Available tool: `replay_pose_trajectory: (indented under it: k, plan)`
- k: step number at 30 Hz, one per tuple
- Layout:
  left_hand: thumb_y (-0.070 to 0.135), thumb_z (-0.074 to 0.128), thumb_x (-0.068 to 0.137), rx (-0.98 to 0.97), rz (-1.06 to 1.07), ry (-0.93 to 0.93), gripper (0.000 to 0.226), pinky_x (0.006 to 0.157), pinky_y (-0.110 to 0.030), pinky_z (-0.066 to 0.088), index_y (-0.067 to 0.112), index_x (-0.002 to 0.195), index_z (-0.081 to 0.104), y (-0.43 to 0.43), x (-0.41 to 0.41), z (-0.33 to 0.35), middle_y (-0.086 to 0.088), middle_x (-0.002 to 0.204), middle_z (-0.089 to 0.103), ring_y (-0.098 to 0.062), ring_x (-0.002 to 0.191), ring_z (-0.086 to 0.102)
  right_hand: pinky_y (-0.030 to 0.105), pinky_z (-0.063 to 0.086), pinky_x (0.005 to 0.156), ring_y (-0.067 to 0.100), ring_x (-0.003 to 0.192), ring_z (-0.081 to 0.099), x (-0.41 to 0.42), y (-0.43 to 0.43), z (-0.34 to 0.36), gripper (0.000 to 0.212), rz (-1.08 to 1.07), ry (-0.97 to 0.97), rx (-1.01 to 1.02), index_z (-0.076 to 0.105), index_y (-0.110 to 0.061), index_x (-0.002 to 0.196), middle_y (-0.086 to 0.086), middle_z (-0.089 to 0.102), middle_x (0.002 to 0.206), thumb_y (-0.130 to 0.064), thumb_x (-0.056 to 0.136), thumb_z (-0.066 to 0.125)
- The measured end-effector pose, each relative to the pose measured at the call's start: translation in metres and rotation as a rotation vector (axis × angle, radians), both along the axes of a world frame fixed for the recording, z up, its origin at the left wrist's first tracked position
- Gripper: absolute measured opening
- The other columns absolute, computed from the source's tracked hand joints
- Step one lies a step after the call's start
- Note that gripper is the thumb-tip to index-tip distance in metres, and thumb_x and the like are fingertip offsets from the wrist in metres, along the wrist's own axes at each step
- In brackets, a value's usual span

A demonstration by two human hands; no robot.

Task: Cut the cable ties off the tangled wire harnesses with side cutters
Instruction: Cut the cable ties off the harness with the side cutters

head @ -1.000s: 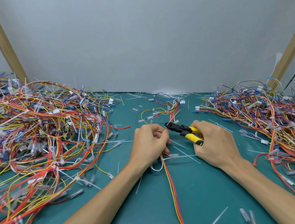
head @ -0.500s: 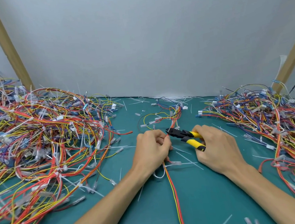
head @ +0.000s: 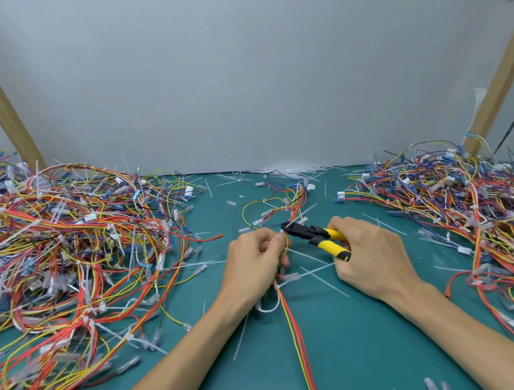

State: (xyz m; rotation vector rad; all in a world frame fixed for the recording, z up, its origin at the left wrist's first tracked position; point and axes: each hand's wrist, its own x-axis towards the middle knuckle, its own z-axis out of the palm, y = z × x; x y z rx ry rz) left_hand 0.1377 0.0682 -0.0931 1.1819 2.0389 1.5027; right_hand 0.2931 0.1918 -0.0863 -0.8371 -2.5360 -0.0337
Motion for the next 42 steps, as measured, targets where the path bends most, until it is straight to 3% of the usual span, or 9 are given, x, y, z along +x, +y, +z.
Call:
replay_pose_trajectory:
  k: [10,24,29,36,39,42]
  plan:
    - [0.023,0.057,0.094,0.000,0.055,0.064,0.028,0.049,-0.013,0.038,0.013,0.070,0.067,0.0016,-0.0002,-0.0011,0.007,0.046,0.060,-0.003,0.041,0.048,0.029,0.025,0.056,0.018,0.069,0.039,-0.0006,0.0010,-0.0011,0.024,0.014,-0.030,0.013,0.051,-0.028,0.092,-0.010,0.045,0.075,-0.024,0.074,0.065]
    - [0.022,0.056,0.094,0.003,0.041,0.045,0.027,0.045,-0.010,0.038,0.016,0.070,0.067,-0.0010,0.0018,-0.0009,0.006,0.048,0.063,-0.003,0.040,0.053,0.030,0.035,0.052,0.020,0.064,0.040,0.0005,-0.0002,0.0003,0.015,-0.025,-0.034,-0.017,0.047,-0.028,0.084,-0.006,0.051,0.070,-0.029,0.078,0.062]
    - [0.022,0.055,0.094,0.004,0.029,0.046,0.027,0.045,-0.011,0.039,0.016,0.070,0.066,-0.0009,0.0020,-0.0009,0.005,0.050,0.065,-0.003,0.041,0.054,0.029,0.032,0.051,0.018,0.064,0.038,0.0011,-0.0005,-0.0006,0.018,-0.006,-0.011,-0.006,0.050,-0.030,0.086,-0.007,0.051,0.071,-0.026,0.076,0.064]
    - [0.024,0.057,0.091,0.033,0.033,-0.061,0.018,0.048,-0.017,0.044,0.020,0.076,0.067,-0.0011,0.0038,0.0021,0.004,0.057,0.068,-0.011,0.045,0.061,0.029,0.036,0.051,0.020,0.064,0.043,0.0023,0.0001,0.0017,0.019,0.017,-0.016,0.003,0.050,-0.028,0.084,-0.005,0.052,0.069,-0.023,0.068,0.059]
    - [0.038,0.063,0.090,0.096,0.080,-0.035,0.015,0.054,-0.019,0.049,0.026,0.083,0.069,-0.0008,0.0037,0.0032,0.012,0.075,0.071,-0.007,0.053,0.063,0.029,0.034,0.052,0.020,0.067,0.049,0.0025,-0.0004,0.0014,0.018,0.051,-0.025,0.009,0.051,-0.027,0.083,-0.006,0.051,0.069,-0.023,0.069,0.062]
    - [0.039,0.068,0.088,0.120,0.058,-0.036,0.009,0.056,-0.031,0.057,0.029,0.088,0.069,-0.0004,0.0032,0.0023,0.014,0.086,0.072,-0.013,0.056,0.064,0.028,0.034,0.052,0.020,0.068,0.051,0.0025,-0.0011,0.0018,0.022,0.082,-0.041,0.033,0.055,-0.028,0.085,-0.006,0.052,0.067,-0.022,0.065,0.063]
